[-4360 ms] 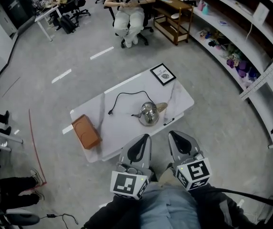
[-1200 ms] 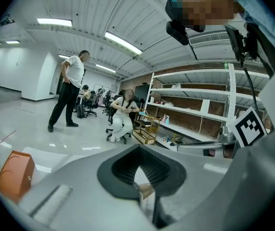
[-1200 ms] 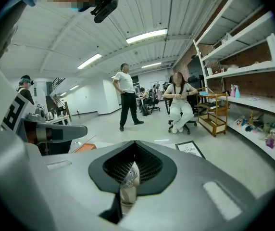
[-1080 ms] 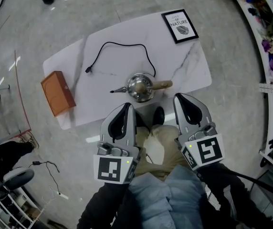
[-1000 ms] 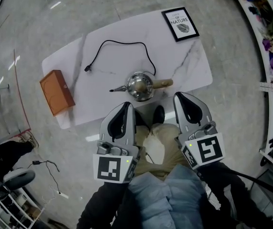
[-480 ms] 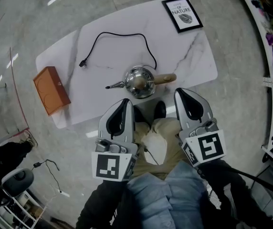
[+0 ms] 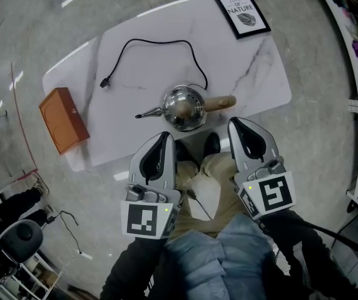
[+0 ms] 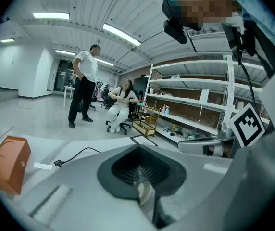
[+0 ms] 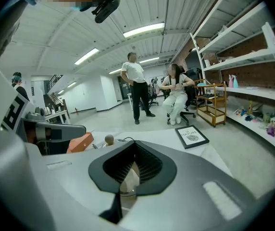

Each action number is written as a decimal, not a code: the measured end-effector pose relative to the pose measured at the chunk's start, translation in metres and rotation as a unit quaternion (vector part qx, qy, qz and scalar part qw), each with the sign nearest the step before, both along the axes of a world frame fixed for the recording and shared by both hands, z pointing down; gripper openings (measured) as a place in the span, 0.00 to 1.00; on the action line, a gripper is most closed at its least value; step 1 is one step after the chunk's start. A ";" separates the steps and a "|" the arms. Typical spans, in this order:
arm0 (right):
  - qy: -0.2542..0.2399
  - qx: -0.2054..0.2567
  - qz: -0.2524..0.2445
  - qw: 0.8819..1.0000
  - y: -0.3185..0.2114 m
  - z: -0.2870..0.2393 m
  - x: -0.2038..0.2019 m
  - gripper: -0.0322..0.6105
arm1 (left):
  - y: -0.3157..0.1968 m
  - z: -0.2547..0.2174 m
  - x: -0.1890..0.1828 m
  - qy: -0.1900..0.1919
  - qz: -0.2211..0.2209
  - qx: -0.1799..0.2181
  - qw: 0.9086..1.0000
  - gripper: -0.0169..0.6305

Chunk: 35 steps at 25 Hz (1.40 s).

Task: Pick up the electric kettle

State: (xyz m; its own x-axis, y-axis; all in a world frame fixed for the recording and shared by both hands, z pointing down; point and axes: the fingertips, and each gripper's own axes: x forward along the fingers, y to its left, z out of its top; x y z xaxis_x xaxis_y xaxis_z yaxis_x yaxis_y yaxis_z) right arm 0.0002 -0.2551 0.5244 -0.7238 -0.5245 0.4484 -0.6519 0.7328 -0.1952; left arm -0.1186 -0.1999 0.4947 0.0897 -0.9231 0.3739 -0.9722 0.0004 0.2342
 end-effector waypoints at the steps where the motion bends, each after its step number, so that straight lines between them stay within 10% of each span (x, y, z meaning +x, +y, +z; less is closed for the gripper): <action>1: 0.000 0.000 0.000 1.000 0.000 0.004 -0.001 0.09 | 0.000 0.003 -0.001 -0.001 0.000 -0.001 1.000 0.03; 35: 0.018 0.001 0.022 1.000 -0.005 0.110 0.007 0.09 | 0.014 0.111 -0.036 -0.014 -0.024 -0.003 1.000 0.03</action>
